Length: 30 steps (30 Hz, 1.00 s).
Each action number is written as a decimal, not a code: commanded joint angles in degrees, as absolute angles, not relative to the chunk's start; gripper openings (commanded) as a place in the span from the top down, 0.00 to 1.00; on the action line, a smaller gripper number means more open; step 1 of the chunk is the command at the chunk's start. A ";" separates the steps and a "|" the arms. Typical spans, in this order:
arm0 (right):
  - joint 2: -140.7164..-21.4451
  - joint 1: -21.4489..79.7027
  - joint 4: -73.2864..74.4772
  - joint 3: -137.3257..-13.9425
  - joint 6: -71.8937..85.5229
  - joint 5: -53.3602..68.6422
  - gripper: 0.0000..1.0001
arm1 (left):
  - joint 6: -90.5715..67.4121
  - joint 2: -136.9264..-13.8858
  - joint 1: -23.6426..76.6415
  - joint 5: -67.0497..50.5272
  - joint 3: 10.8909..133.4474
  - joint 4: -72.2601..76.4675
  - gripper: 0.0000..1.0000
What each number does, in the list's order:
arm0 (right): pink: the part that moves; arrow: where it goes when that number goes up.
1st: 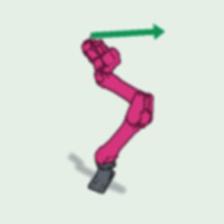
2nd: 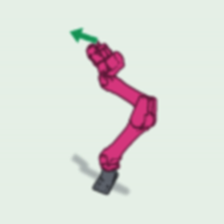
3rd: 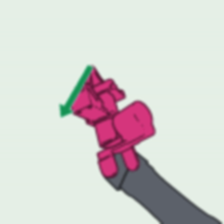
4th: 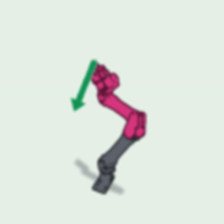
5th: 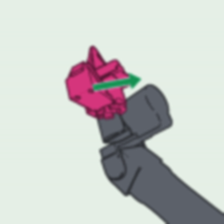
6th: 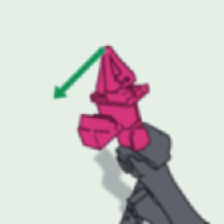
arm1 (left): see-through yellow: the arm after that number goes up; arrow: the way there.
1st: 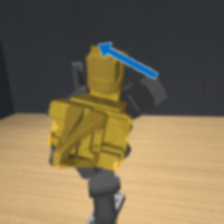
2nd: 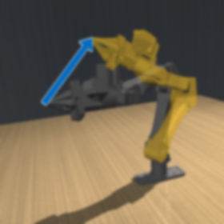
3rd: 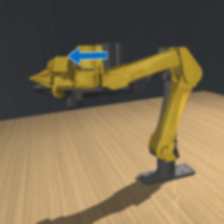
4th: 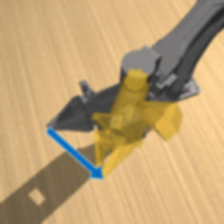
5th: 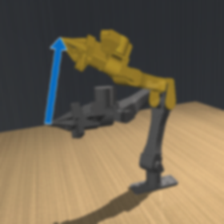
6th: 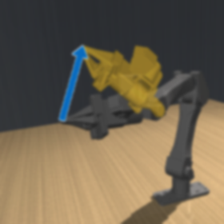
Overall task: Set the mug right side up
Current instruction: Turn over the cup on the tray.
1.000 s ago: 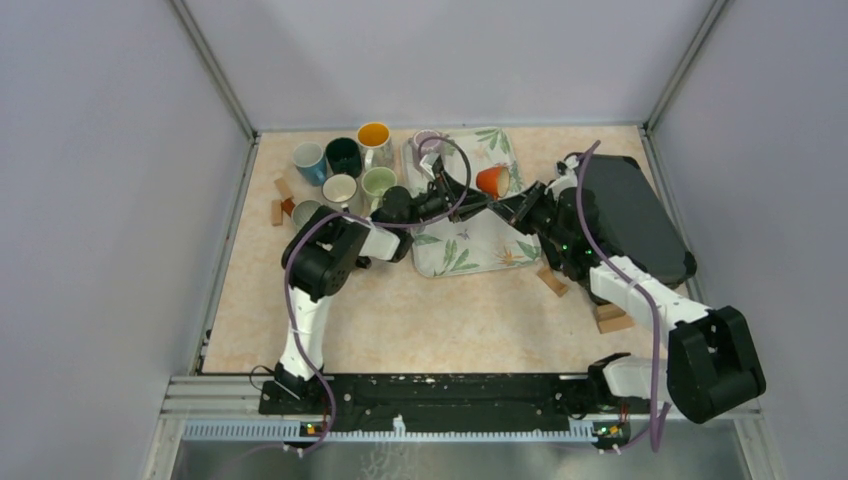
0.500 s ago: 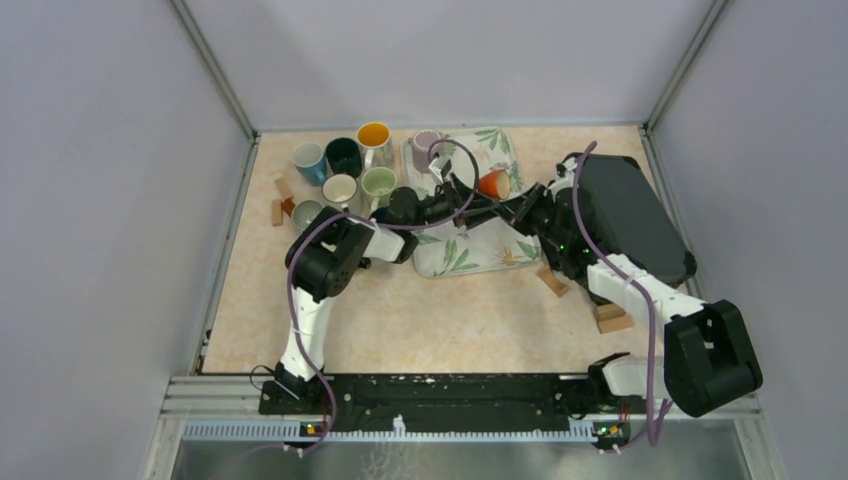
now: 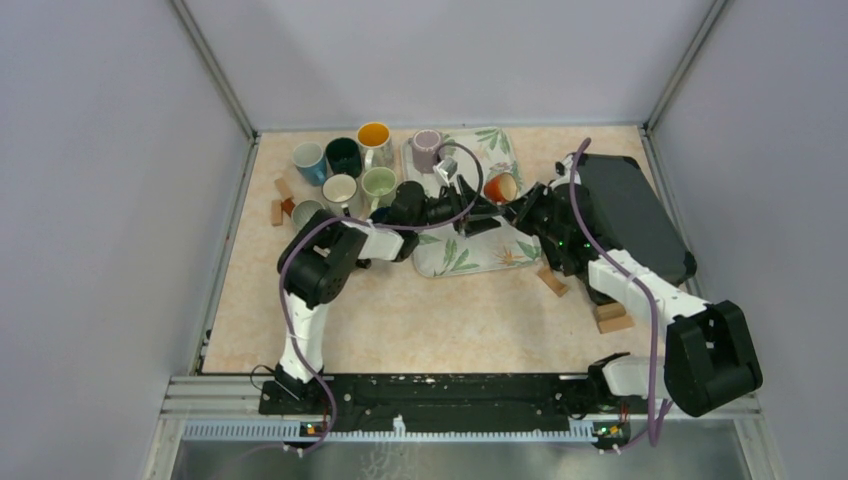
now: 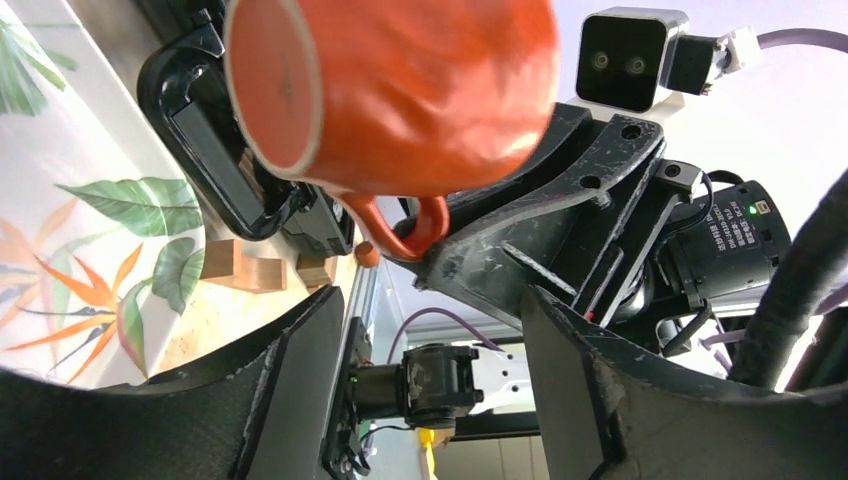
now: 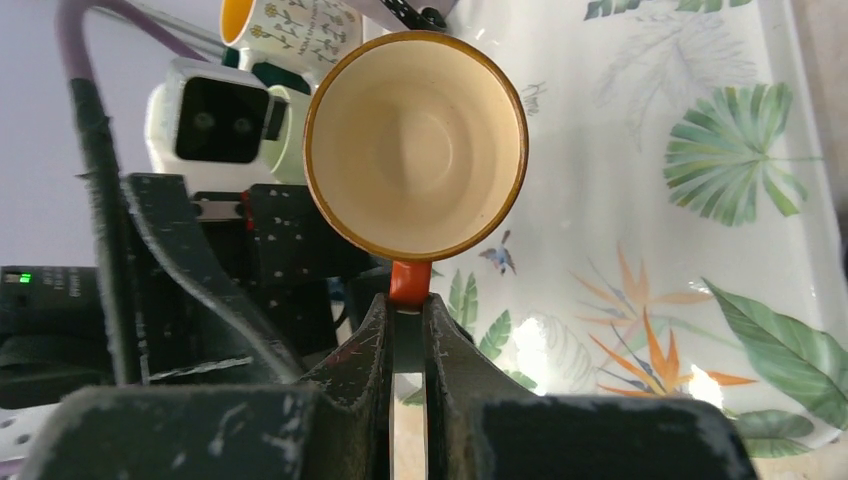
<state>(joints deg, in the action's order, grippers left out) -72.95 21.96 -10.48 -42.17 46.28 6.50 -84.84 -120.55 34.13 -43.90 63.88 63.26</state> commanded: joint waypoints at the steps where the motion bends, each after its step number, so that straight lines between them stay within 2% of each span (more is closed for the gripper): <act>1: -72.03 21.70 -10.23 -46.22 42.99 4.43 1.00 | -74.21 -113.13 33.56 -43.74 64.12 52.43 0.27; 14: -72.60 22.42 -3.09 -48.46 38.59 4.48 1.00 | -44.22 -98.28 32.58 -32.96 72.39 10.12 0.17; 30: -74.10 36.61 7.53 -53.16 29.36 0.85 1.00 | -28.77 -78.08 22.40 -20.73 69.06 -5.31 0.08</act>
<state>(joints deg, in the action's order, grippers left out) -73.89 32.86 7.01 -48.88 32.91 2.44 -34.26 -82.89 25.21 -24.73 70.61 -1.91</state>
